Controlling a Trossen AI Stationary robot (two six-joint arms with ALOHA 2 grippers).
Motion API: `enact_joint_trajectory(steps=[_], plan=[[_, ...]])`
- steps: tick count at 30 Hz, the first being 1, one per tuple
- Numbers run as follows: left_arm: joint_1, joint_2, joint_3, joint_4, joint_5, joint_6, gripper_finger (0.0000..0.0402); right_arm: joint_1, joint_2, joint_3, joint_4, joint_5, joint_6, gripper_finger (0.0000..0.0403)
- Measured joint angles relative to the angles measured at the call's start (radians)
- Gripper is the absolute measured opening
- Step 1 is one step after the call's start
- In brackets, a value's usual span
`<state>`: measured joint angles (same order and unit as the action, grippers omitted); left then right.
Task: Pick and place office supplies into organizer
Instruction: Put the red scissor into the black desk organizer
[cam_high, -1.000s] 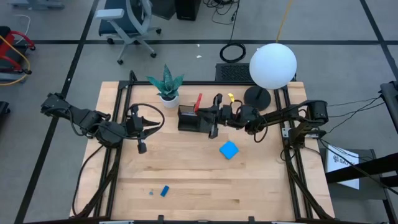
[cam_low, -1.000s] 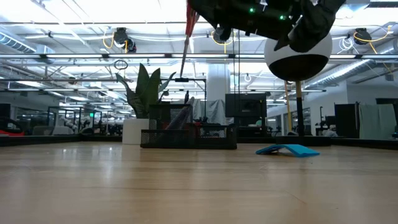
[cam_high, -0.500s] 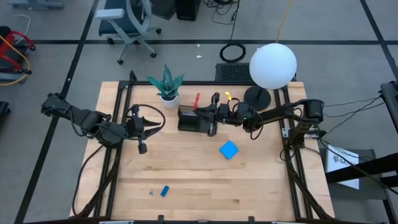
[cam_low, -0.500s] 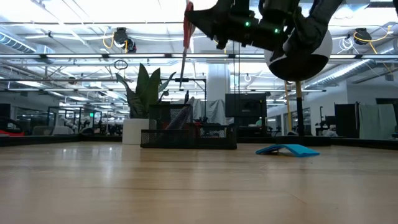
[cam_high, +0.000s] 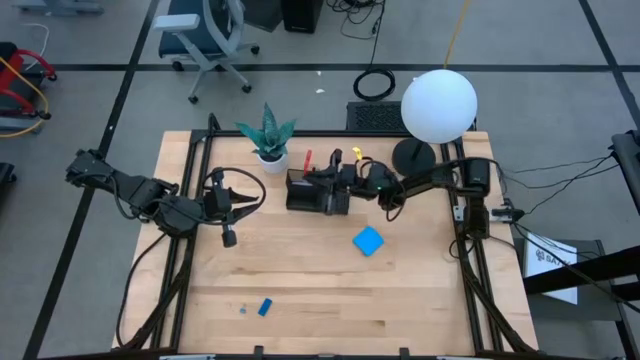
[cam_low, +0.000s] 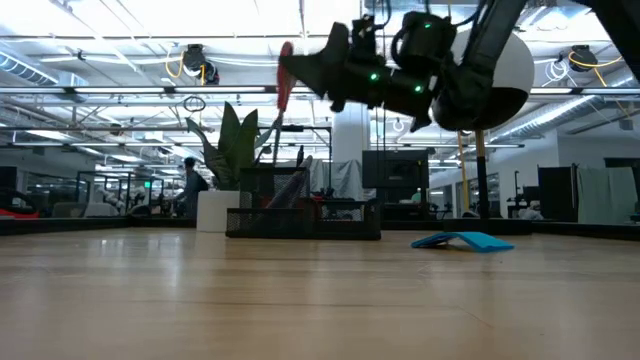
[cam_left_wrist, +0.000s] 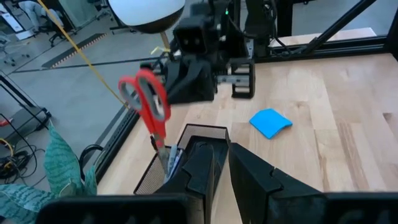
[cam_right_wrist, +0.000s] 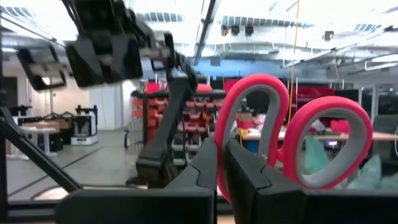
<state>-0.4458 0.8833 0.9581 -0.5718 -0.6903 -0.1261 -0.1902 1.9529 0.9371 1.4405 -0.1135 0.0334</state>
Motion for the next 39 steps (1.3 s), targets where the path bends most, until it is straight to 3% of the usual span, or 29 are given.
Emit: enact_joint_trajectory(steps=[8, 32, 39], plan=[[0.000, 0.000, 0.000, -0.001, 0.000, -0.002, 0.0060, -0.008, 0.092, 0.076, -0.050, -0.023, 0.016, 0.0006], [0.007, 0.000, -0.010, 0.000, 0.000, -0.001, 0.0060, -0.036, 0.092, 0.078, -0.122, -0.046, 0.010, 0.0006], [0.007, 0.000, -0.010, 0.000, 0.000, -0.001, 0.0060, -0.038, 0.092, 0.079, -0.115, -0.044, 0.105, 0.0006]])
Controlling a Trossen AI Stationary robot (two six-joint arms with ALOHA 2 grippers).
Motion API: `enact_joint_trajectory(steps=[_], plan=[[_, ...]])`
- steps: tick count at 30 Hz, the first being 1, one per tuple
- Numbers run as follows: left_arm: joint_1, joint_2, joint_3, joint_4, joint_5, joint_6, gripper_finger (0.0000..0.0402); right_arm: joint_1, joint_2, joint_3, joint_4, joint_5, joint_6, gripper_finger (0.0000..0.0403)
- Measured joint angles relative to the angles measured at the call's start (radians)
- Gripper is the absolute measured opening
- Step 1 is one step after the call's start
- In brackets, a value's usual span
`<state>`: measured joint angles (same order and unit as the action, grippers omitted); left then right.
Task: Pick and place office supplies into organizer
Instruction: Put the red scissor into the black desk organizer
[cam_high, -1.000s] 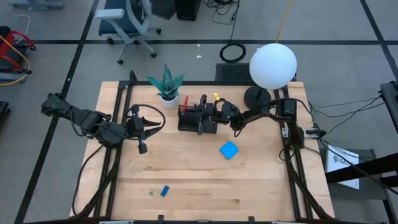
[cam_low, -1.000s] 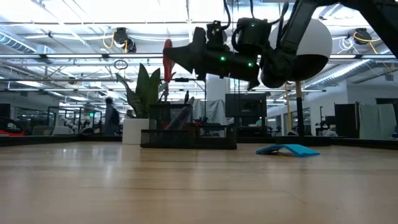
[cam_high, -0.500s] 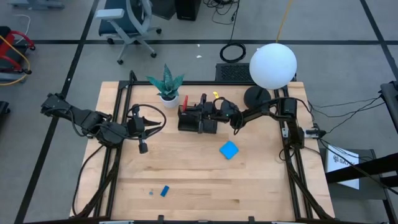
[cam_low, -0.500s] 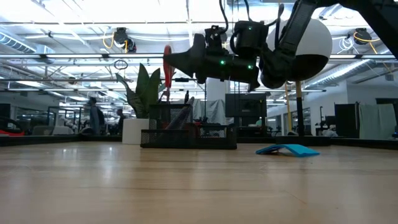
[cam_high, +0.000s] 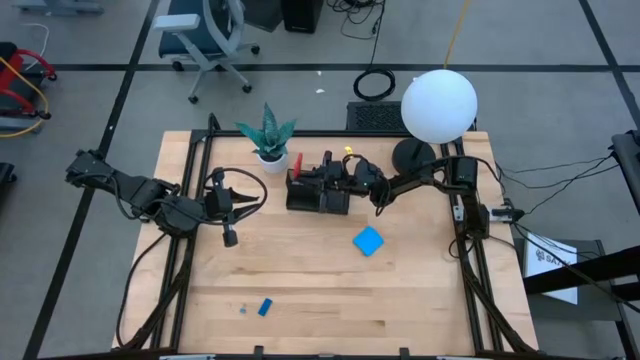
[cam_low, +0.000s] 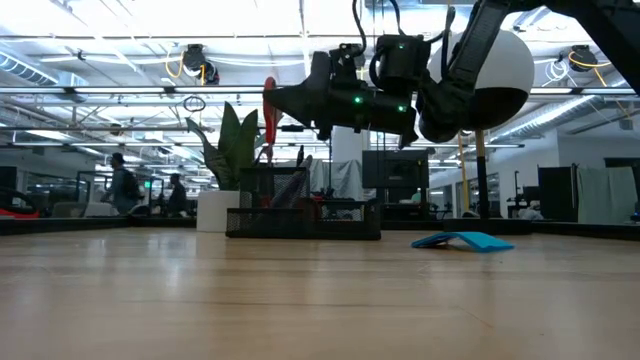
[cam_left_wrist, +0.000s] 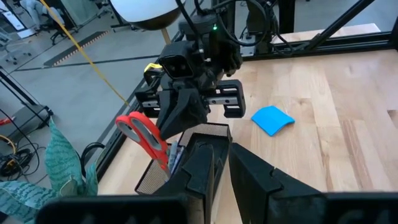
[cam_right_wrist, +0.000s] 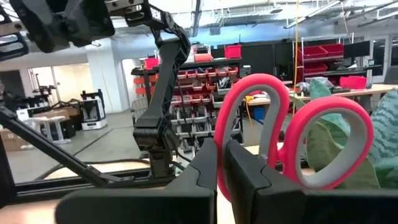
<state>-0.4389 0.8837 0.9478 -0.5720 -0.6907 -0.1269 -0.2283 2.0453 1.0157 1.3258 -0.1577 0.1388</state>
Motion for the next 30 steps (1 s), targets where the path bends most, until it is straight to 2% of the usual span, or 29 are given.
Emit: enact_joint_trajectory(steps=[10, 20, 25, 30], plan=[[0.000, 0.000, 0.000, 0.000, 0.000, -0.001, 0.0060, -0.020, 0.000, 0.000, -0.114, 0.025, -0.027, 0.0009], [0.000, 0.000, 0.000, 0.000, 0.000, -0.001, 0.0060, -0.028, 0.000, 0.000, -0.104, 0.027, -0.021, 0.0090], [0.000, 0.000, 0.000, 0.000, 0.000, -0.001, 0.0060, -0.025, 0.000, 0.000, -0.063, 0.027, -0.020, 0.0104], [0.000, 0.000, 0.000, 0.000, 0.000, -0.001, 0.0060, -0.009, -0.027, 0.000, -0.062, 0.024, -0.044, 0.0102]])
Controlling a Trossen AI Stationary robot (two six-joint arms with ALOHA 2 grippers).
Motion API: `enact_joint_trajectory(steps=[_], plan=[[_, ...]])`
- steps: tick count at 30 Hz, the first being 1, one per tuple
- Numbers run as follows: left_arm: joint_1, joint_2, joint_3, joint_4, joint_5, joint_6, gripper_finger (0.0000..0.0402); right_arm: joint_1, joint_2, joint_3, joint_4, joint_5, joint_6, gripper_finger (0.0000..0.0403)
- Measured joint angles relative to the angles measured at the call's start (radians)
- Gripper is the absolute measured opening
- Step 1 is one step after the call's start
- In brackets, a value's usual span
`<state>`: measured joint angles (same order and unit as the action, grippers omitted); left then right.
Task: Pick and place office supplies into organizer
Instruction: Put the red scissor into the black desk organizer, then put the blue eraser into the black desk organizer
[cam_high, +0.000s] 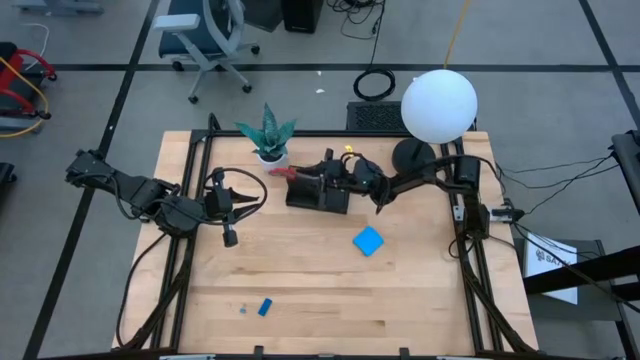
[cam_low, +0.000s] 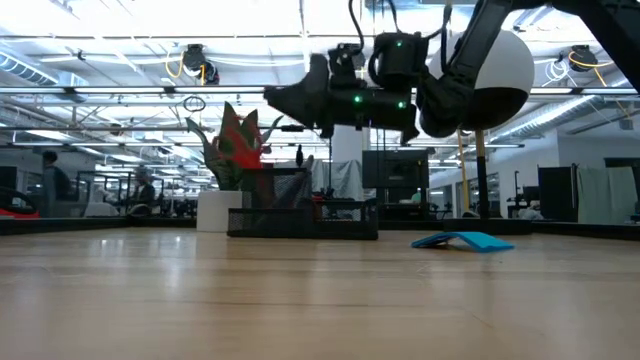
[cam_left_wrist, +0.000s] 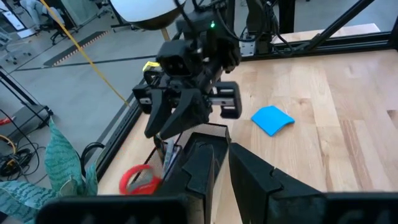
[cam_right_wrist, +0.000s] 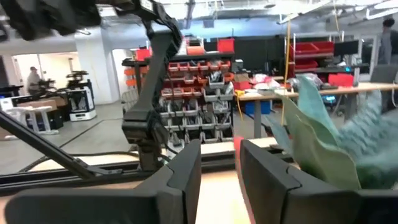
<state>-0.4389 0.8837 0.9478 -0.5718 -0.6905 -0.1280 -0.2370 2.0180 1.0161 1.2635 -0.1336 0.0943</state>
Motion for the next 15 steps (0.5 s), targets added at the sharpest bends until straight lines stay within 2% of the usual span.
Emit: enact_joint_trajectory(steps=[7, 15], plan=[[0.000, 0.000, 0.000, -0.001, 0.008, -0.003, 0.0060, 0.032, -0.063, 0.000, -0.060, -0.001, -0.071, 0.0099], [0.000, 0.000, 0.000, -0.008, 0.043, -0.032, 0.0060, 0.070, -0.196, 0.000, -0.290, 0.000, -0.208, 0.0100]])
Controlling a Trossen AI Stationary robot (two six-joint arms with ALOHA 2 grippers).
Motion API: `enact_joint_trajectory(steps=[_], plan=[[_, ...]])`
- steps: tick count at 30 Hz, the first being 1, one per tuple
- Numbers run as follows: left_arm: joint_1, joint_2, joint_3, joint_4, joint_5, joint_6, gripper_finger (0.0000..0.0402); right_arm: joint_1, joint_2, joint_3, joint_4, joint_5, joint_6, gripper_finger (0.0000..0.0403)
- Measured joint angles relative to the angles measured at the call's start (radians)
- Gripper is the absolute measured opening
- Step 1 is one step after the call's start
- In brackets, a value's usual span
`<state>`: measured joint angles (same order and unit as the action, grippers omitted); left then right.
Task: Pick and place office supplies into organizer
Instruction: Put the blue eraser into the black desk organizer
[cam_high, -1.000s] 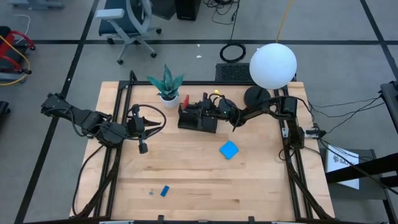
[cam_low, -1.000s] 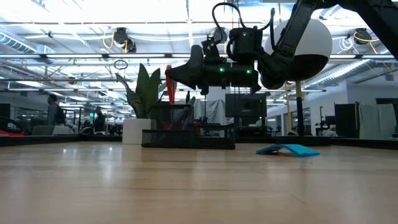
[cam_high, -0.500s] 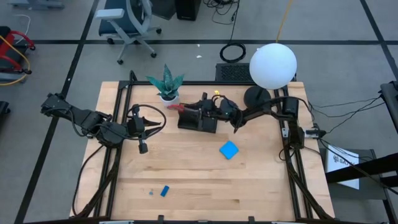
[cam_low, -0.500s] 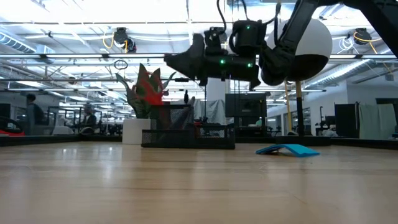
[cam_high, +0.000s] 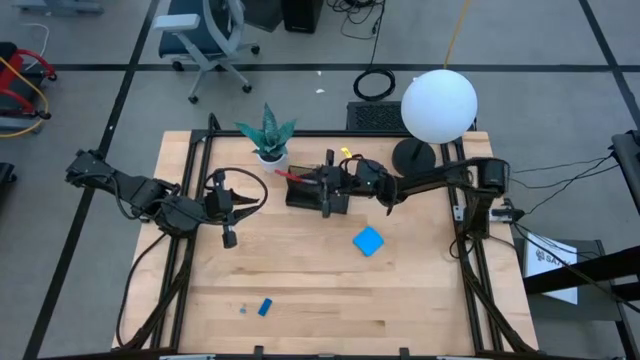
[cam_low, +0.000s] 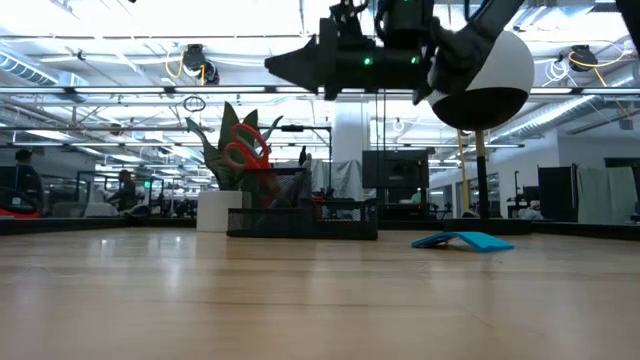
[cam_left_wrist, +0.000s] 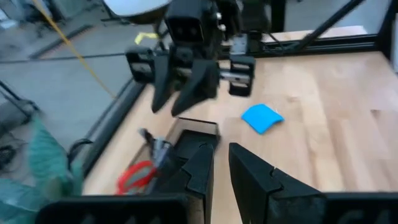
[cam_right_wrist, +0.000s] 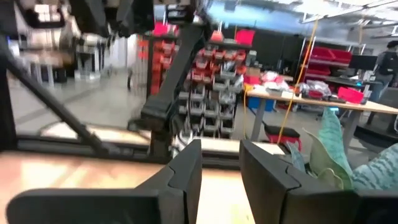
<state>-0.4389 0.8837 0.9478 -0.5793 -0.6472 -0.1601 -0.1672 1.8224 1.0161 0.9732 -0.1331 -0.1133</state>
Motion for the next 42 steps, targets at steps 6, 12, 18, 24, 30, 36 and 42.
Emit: enact_joint_trajectory(steps=[6, 12, 18, 24, 30, 36, 42], plan=[[-0.001, 0.000, -0.001, -0.003, 0.107, -0.006, 0.0060, 0.031, -0.112, 0.000, -0.192, 0.001, -0.060, 0.0100], [-0.001, 0.032, -0.001, -0.010, 0.122, -0.006, 0.0060, 0.059, -0.208, 0.000, -0.333, 0.002, -0.064, 0.0100], [-0.002, 0.111, -0.001, -0.010, 0.205, -0.006, 0.0060, 0.080, -0.272, 0.000, -0.411, 0.003, -0.072, 0.0100], [-0.002, 0.199, -0.001, -0.009, 0.289, -0.024, 0.0060, 0.087, -0.280, 0.000, -0.432, 0.005, -0.102, 0.0100], [-0.001, 0.230, -0.001, 0.002, 0.287, -0.103, 0.0060, 0.089, -0.280, 0.000, -0.443, 0.034, -0.109, 0.0100], [-0.032, 0.260, -0.001, -0.034, 0.324, -0.262, 0.0060, 0.093, -0.280, 0.000, -0.448, 0.059, -0.115, 0.0100], [-0.081, 0.350, -0.001, -0.029, 0.413, -0.338, 0.0060, 0.093, -0.280, 0.000, -0.447, 0.059, -0.117, 0.0100]])
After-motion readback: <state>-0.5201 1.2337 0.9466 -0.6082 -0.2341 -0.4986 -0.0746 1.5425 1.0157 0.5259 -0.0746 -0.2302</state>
